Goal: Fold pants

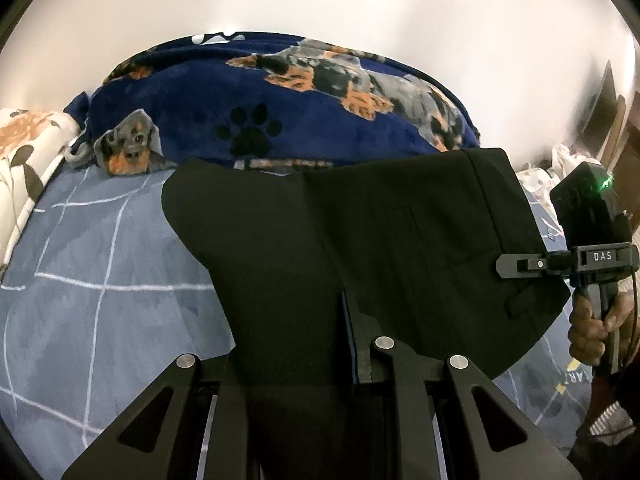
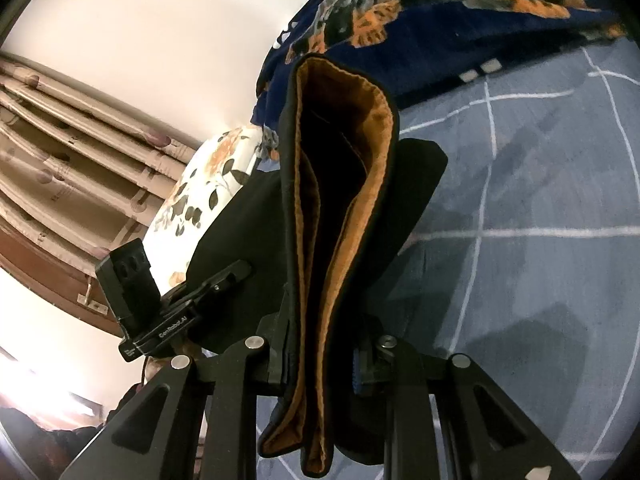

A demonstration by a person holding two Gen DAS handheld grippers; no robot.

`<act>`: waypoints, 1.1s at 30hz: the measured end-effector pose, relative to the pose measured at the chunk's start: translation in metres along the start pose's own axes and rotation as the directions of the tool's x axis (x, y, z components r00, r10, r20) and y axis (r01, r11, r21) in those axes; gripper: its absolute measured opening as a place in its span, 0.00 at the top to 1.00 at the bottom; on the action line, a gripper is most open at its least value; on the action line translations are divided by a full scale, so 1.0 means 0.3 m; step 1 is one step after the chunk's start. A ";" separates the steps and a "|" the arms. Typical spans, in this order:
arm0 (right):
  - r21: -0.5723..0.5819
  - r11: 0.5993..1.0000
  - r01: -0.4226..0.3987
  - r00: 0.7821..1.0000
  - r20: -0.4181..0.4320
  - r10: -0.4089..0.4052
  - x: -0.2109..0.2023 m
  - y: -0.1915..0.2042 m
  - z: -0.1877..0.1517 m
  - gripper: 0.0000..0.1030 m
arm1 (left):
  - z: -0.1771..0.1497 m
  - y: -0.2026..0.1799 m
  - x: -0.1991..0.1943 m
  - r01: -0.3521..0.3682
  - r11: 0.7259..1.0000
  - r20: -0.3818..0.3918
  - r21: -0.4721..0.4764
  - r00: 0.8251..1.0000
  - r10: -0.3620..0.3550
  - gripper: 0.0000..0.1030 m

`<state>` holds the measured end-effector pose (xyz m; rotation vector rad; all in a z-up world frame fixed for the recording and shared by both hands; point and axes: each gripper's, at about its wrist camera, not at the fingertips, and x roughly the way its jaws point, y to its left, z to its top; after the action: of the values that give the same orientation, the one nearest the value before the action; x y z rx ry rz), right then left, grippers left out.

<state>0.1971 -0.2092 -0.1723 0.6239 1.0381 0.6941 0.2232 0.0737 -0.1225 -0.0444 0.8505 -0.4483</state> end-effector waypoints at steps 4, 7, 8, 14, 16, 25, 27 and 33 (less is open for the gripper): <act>-0.010 1.000 0.004 1.000 0.005 -0.004 0.023 -0.002 0.046 0.80 | 0.037 0.030 0.029 -0.009 1.000 0.007 -0.006 1.000 0.009 0.82; -0.017 1.000 0.005 1.000 0.012 -0.005 0.034 -0.005 0.076 0.80 | 0.061 0.054 0.048 -0.012 1.000 0.015 -0.016 1.000 0.012 0.82; -0.017 1.000 0.004 1.000 0.016 -0.003 0.039 -0.007 0.087 0.80 | 0.072 0.063 0.057 -0.013 1.000 0.017 -0.020 1.000 0.014 0.82; -0.016 1.000 0.007 1.000 0.030 -0.006 0.065 -0.024 0.123 0.80 | 0.115 0.103 0.101 -0.020 0.999 0.022 -0.036 1.000 0.020 0.82; -0.015 1.000 0.014 0.999 0.033 -0.013 0.075 -0.027 0.131 0.80 | 0.124 0.114 0.117 -0.022 0.999 0.021 -0.038 1.000 0.022 0.82; 0.001 1.000 0.029 0.999 0.033 -0.029 0.105 -0.066 0.171 0.80 | 0.117 0.171 0.171 -0.022 0.998 0.006 -0.066 1.000 0.023 0.82; 0.009 0.999 0.034 0.999 0.032 -0.034 0.113 -0.077 0.173 0.80 | 0.109 0.182 0.179 -0.021 0.997 0.003 -0.069 1.000 0.022 0.82; 0.020 0.998 0.063 0.997 0.032 -0.063 0.137 -0.098 0.173 0.80 | 0.083 0.202 0.193 -0.019 0.997 0.005 -0.072 1.000 0.019 0.79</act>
<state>0.2649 -0.2034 -0.1969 0.6150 1.0306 0.6174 0.2967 0.1019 -0.1606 -0.1037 0.8611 -0.3993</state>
